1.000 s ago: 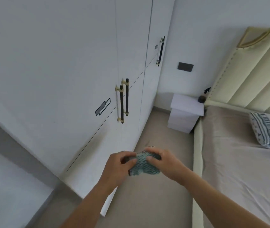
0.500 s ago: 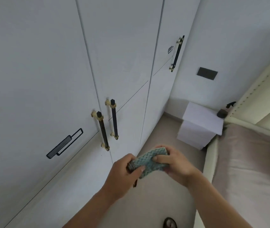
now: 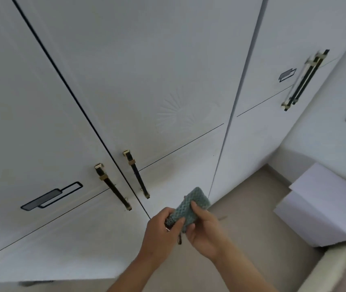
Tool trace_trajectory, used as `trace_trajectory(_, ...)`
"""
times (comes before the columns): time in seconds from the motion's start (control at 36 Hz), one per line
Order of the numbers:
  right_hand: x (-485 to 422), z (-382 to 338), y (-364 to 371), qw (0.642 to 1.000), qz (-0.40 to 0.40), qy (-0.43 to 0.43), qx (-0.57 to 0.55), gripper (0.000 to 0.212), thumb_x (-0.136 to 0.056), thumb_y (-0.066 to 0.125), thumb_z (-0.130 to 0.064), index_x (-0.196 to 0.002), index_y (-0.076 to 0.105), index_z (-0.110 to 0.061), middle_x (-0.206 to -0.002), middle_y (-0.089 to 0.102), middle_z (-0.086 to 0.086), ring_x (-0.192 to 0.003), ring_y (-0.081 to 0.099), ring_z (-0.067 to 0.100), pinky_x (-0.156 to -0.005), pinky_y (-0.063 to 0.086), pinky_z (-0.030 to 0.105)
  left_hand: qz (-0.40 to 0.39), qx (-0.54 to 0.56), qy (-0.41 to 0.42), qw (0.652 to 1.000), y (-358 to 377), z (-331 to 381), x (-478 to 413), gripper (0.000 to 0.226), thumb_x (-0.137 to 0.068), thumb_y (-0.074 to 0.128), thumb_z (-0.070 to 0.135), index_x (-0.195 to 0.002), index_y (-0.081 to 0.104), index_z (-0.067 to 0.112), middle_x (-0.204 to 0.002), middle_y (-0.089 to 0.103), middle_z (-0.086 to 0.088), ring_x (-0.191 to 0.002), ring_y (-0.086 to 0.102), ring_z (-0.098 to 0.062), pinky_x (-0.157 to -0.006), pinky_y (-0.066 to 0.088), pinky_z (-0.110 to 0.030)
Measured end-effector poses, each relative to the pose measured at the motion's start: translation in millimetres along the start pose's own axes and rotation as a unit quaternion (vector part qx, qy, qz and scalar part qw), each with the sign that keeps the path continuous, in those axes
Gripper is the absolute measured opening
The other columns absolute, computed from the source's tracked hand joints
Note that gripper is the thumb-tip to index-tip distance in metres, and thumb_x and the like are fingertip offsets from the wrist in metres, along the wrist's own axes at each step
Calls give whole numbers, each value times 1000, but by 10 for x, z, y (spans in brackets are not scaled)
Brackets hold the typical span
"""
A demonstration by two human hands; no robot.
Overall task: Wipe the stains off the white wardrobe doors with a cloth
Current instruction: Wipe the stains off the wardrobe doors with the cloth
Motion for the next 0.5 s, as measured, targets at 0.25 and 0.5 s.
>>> trace_trajectory(0.25,-194,-269,16,983,143,-54,104,31,-95,68,-13,-123,62,0,-112,70,21,-84,70,29,-56,61,28,-7,1,14,1000,117,-78,-341,8,-93,74,28,-87,69,28,-74,68,18,-66,62,-3,-57,42,-16)
trace_trajectory(0.5,-423,-500,12,981,145,-32,122,29,-97,61,-8,-125,63,-5,-119,68,21,-94,67,32,-66,54,32,30,38,-8,999,292,-166,-465,15,-94,74,26,-101,62,29,-89,68,22,-78,65,-6,-63,51,-24)
Point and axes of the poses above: each hand's wrist, its own x-axis away from the middle knuckle, its own y-axis out of the palm, z = x × y, the point moved 2 cm from there along -x, towards the middle knuckle
